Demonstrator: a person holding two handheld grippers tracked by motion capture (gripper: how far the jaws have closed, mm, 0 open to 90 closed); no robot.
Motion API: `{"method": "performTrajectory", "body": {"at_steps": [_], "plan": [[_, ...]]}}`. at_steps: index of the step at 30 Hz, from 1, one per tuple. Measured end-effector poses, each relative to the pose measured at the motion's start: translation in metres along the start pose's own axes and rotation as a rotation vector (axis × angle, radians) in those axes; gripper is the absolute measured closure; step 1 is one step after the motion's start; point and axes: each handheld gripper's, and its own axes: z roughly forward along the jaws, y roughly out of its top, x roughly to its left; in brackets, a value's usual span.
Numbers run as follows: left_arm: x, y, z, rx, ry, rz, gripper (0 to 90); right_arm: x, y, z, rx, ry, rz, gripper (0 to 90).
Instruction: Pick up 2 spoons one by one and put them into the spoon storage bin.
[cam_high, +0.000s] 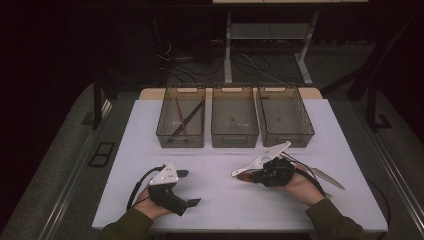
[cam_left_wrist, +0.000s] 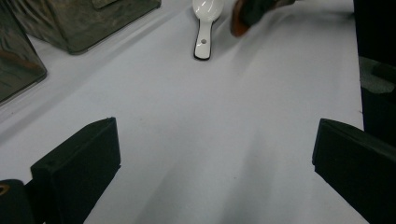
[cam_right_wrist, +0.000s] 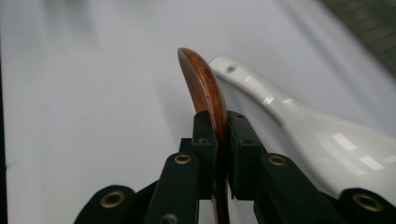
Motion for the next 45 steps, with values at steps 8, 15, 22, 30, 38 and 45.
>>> {"method": "performTrajectory", "body": {"at_steps": [8, 15, 22, 30, 38, 45], "plan": [[0.001, 0.000, -0.001, -0.008, -0.002, -0.002, 0.7, -0.022, 0.041, -0.010, -0.072, -0.092, 0.073, 82.5], [0.001, 0.000, 0.000, -0.020, -0.005, -0.011, 0.7, -0.043, 0.077, -0.013, -0.142, -0.156, 0.113, 82.5], [0.001, 0.001, -0.001, -0.022, -0.010, -0.007, 0.7, -0.068, 0.108, -0.009, -0.184, -0.207, 0.165, 82.5], [0.001, 0.001, -0.001, -0.031, -0.015, -0.001, 0.7, -0.092, 0.135, 0.005, -0.239, -0.252, 0.233, 82.5], [0.000, 0.001, -0.002, -0.032, -0.021, 0.004, 0.7, -0.101, 0.154, 0.023, -0.273, -0.263, 0.264, 82.5], [0.000, 0.002, -0.002, -0.031, -0.025, 0.007, 0.7, -0.106, 0.152, 0.042, -0.261, -0.278, 0.299, 69.1]]}}
